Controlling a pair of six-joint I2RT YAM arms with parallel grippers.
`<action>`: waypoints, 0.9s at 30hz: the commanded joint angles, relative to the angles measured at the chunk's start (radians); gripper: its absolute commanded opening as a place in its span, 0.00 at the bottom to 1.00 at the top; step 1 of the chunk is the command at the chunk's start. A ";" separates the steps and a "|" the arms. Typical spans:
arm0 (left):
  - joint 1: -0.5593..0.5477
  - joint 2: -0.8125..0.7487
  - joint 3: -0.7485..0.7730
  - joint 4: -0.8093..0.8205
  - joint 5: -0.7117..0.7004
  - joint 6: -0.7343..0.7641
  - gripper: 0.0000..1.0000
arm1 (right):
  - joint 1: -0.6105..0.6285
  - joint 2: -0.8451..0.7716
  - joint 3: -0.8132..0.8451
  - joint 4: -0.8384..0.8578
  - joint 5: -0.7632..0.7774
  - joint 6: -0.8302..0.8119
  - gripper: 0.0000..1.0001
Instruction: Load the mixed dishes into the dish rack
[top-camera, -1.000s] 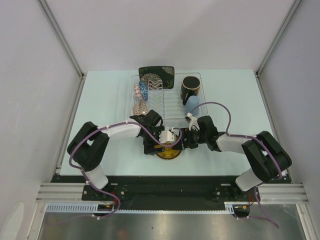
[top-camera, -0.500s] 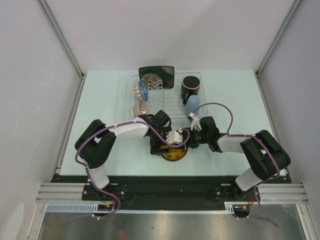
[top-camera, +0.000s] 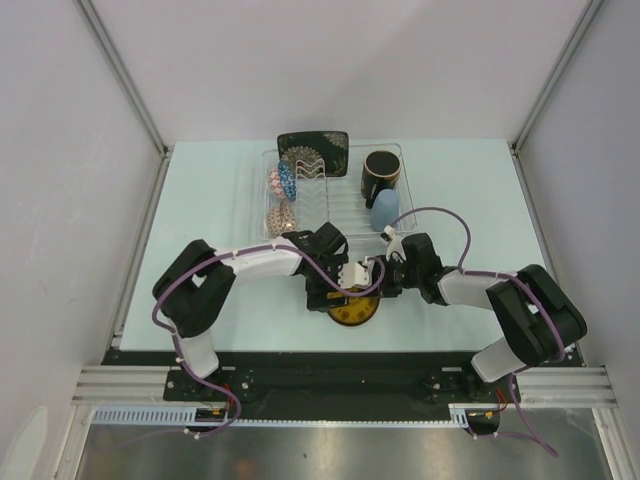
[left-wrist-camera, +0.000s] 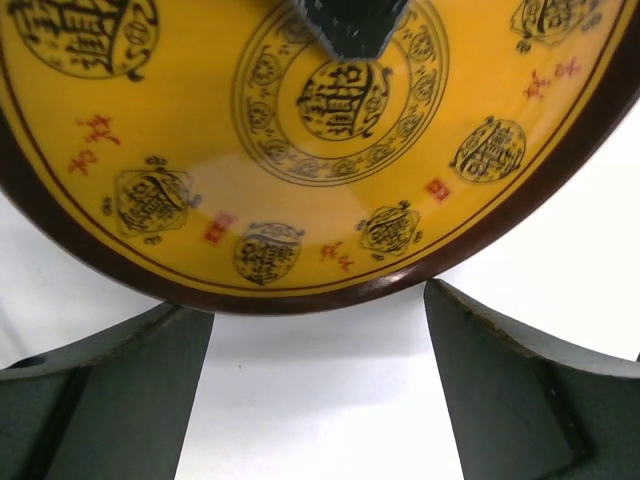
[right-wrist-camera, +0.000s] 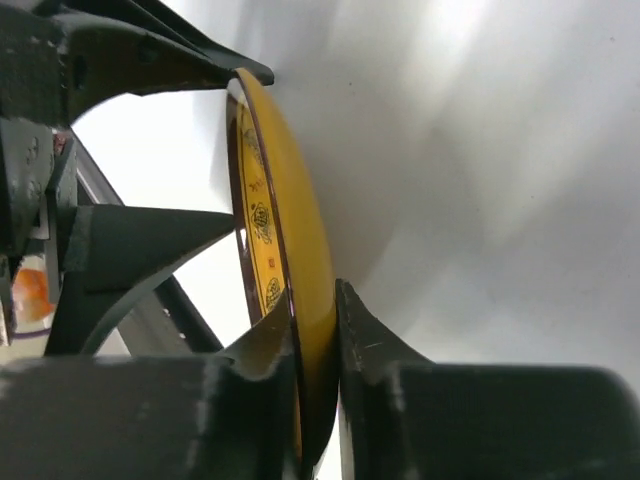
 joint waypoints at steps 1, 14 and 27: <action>0.002 -0.078 -0.052 0.103 0.033 -0.035 0.90 | 0.015 -0.031 0.011 -0.023 -0.021 -0.015 0.01; 0.388 -0.319 0.190 -0.163 0.299 -0.225 0.95 | 0.012 -0.281 0.076 -0.239 0.064 -0.086 0.00; 0.934 -0.394 0.375 -0.177 0.698 -0.554 0.96 | 0.069 -0.309 0.643 -0.355 0.324 -0.412 0.00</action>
